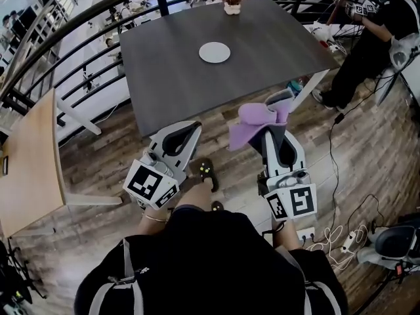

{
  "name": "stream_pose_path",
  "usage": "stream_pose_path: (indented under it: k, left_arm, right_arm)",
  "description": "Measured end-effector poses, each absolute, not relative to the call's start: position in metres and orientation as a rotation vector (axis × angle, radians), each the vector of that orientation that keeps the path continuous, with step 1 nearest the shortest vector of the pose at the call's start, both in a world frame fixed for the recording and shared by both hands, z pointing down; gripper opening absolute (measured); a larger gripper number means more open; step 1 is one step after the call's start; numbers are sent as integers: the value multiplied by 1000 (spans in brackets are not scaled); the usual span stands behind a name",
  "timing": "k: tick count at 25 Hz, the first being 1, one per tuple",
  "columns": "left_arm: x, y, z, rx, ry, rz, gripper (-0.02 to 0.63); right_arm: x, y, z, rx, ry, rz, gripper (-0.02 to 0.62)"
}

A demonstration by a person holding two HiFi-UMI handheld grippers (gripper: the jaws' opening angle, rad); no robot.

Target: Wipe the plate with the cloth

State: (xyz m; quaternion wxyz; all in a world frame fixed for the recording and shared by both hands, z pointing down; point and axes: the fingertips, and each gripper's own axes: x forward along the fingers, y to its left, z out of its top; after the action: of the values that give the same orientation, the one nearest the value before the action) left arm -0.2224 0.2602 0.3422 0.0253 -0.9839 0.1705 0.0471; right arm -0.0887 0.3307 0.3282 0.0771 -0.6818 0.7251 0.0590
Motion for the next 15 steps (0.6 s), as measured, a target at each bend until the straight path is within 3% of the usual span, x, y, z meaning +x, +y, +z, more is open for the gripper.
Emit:
stream_pose_path:
  k: [15]
  left_arm:
    - [-170, 165, 352, -3039, 534, 178, 8]
  right_arm:
    - [-47, 233, 325, -2047, 2245, 236, 64]
